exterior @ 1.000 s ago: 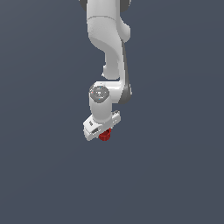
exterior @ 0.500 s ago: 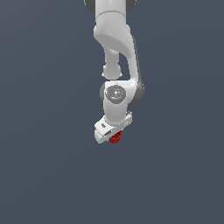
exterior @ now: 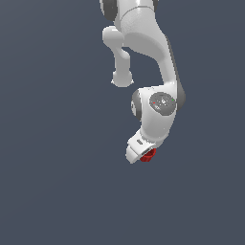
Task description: Pick up the object and move it to a goal position.
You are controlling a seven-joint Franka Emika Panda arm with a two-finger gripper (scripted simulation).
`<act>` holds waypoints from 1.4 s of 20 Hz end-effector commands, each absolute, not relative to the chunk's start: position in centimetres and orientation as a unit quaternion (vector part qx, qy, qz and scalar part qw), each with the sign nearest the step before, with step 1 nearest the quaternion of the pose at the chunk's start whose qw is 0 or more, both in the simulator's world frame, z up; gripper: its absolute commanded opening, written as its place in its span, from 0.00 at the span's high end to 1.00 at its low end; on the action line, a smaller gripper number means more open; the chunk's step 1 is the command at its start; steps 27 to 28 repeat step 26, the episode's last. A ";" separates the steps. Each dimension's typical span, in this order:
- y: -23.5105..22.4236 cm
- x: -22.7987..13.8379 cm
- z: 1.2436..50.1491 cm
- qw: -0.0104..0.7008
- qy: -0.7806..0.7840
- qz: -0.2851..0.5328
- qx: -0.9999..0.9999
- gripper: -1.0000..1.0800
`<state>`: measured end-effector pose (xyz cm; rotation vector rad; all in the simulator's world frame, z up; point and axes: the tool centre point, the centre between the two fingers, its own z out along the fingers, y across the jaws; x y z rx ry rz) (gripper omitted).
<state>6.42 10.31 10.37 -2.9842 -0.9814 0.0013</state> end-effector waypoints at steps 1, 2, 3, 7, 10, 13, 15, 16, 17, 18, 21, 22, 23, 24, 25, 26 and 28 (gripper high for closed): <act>12.4 7.4 11.3 0.000 -0.312 0.000 -0.950 1.00; 13.1 7.8 11.6 0.000 -0.312 0.000 -0.950 1.00; 13.9 8.1 11.8 0.000 -0.312 0.000 -0.950 1.00; 16.5 9.3 12.8 0.000 -0.312 0.000 -0.950 1.00; 18.0 10.1 13.4 0.000 -0.312 0.000 -0.950 1.00; 19.1 10.7 13.8 0.000 -0.312 0.000 -0.950 1.00; 19.7 11.0 14.0 0.000 -0.312 0.000 -0.950 1.00; 19.9 11.1 14.1 0.000 -0.312 0.000 -0.950 1.00; 20.1 11.2 14.2 0.000 -0.312 0.000 -0.950 1.00; 20.3 11.3 14.3 0.000 -0.312 0.000 -0.950 1.00; 20.8 11.6 14.4 0.000 -0.312 0.000 -0.950 1.00; 20.8 11.6 14.4 0.000 -0.312 0.000 -0.950 1.00; 20.9 11.7 14.5 0.000 -0.312 0.000 -0.950 1.00; 21.0 11.7 14.5 0.000 -0.312 0.000 -0.950 1.00; 21.0 11.7 14.5 0.000 -0.312 0.000 -0.950 1.00; 21.0 11.7 14.5 0.000 -0.312 0.000 -0.950 1.00; 21.0 11.7 14.5 0.000 -0.312 0.000 -0.950 1.00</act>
